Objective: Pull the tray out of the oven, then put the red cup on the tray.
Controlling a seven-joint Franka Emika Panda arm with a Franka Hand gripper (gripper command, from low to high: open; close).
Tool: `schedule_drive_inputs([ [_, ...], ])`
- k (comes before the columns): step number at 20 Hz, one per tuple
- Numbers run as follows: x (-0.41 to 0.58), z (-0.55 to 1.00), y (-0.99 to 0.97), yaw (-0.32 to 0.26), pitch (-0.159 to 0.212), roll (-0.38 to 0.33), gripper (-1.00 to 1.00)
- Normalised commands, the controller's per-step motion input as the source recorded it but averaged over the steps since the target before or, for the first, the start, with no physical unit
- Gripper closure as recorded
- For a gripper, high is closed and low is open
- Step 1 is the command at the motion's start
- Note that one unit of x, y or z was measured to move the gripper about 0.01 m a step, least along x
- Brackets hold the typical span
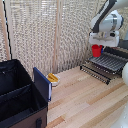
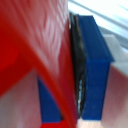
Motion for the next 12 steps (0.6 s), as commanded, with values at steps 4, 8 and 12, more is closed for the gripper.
schedule_drive_inputs([
  [4, 0.0, -0.09, -0.59, -0.221, 0.103, 0.0, 1.0],
  [8, 0.069, -0.09, -0.48, -0.161, 0.019, 0.0, 1.0],
  [12, 0.0, -0.02, -0.14, -0.01, 0.0, 0.0, -1.0],
])
